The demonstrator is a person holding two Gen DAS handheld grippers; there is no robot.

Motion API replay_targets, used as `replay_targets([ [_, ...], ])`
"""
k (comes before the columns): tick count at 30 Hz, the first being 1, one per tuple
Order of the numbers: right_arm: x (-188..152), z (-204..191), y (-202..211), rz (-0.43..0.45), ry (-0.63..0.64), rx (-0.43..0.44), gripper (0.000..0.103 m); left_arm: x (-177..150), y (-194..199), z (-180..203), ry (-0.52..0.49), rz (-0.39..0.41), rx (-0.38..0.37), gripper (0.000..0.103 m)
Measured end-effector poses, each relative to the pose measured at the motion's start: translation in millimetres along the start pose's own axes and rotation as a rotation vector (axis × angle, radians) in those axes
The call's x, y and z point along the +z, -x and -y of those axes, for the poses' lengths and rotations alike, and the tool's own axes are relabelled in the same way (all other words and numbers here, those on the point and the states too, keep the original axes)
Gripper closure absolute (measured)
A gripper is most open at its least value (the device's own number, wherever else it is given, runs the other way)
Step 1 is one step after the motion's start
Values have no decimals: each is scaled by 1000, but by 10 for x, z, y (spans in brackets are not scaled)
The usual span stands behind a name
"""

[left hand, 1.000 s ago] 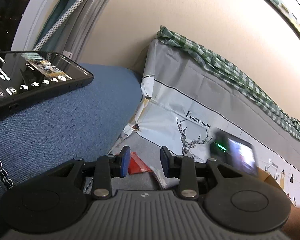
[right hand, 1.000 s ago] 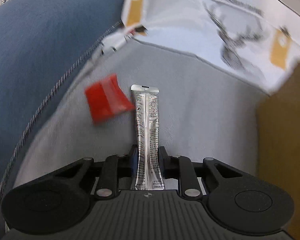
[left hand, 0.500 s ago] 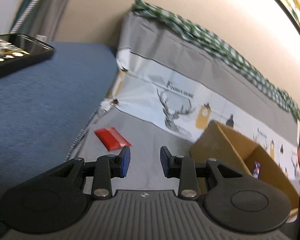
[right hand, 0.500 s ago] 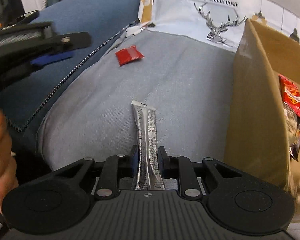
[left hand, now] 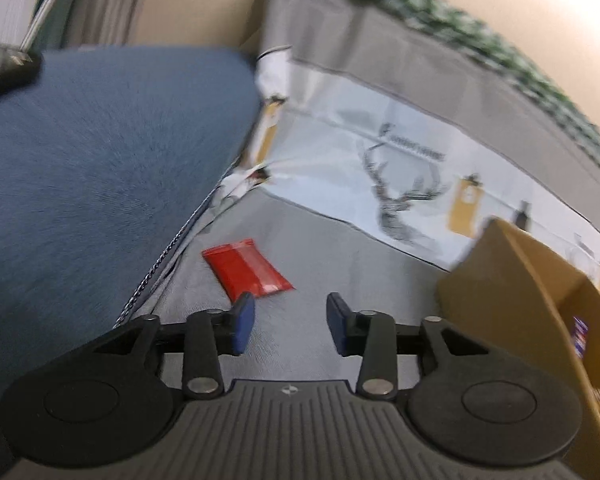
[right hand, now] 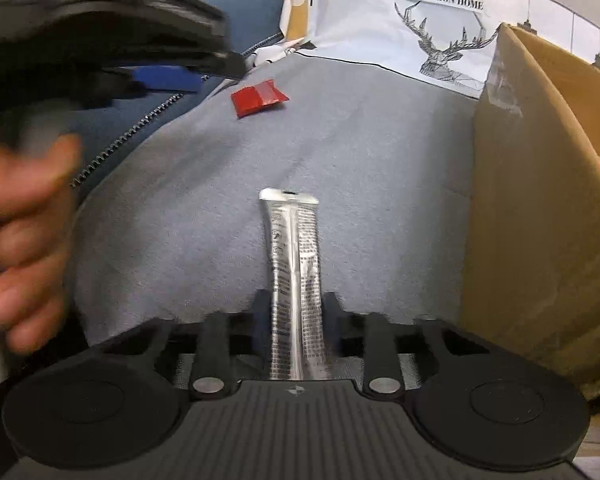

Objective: Organize snacks
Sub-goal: 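Grasp the silver stick packet with the right gripper while the left grasps the small red packet, then lift the silver stick in the right gripper and red packet in the left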

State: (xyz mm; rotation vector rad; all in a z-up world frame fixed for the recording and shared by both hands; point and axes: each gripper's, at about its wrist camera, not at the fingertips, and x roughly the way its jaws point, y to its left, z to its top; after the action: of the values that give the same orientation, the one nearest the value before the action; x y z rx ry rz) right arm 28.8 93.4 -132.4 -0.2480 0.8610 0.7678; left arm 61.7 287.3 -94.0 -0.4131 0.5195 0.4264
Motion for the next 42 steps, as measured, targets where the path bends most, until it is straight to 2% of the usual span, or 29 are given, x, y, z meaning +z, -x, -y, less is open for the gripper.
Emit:
replay_targets([
  [2,12,21,7,-8,-13,21,80,68,-215,30,9,-12,57,57],
  [4,26,54,4,-16,-32,31,80,134,-431,67,11,-19,112,52],
  [6,46,85,-5,-25,-48,40,80,179,-622,105,9,-27,157,32],
  [8,55,94,-12,-33,-52,44,80,213,-776,143,-7,-35,220,23],
  [9,60,91,-17,-35,-49,44,80,228,-851,146,-7,-47,232,22],
  [11,72,104,-24,-38,-53,50,79,246,-1022,149,-15,-104,254,22],
  [13,80,113,-31,-38,-56,57,79,239,-1127,137,-18,-139,325,23],
  [15,81,111,-34,-37,-54,58,79,230,-1167,127,-27,-158,336,44],
  [16,82,109,-35,-37,-54,58,79,234,-1145,140,-48,-154,327,51],
  [17,73,113,-34,-36,-53,58,79,237,-1121,156,-73,-157,308,53],
  [23,61,111,-24,-29,-56,50,80,152,-625,212,-148,-168,205,55],
  [27,22,81,24,-9,-53,28,80,-60,-160,138,-140,-256,78,55],
  [30,-5,52,81,9,-47,9,80,-299,115,86,-176,-357,-7,55],
  [32,-27,37,123,20,-50,1,80,-457,233,69,-218,-396,-27,55],
  [35,-62,47,179,28,-73,-12,80,-503,361,113,-254,-379,-68,55],
  [39,-104,77,209,15,-108,-23,80,-579,338,180,-293,-412,-59,55],
  [42,-160,70,223,11,-104,-30,79,-588,343,151,-287,-454,-66,55],
])
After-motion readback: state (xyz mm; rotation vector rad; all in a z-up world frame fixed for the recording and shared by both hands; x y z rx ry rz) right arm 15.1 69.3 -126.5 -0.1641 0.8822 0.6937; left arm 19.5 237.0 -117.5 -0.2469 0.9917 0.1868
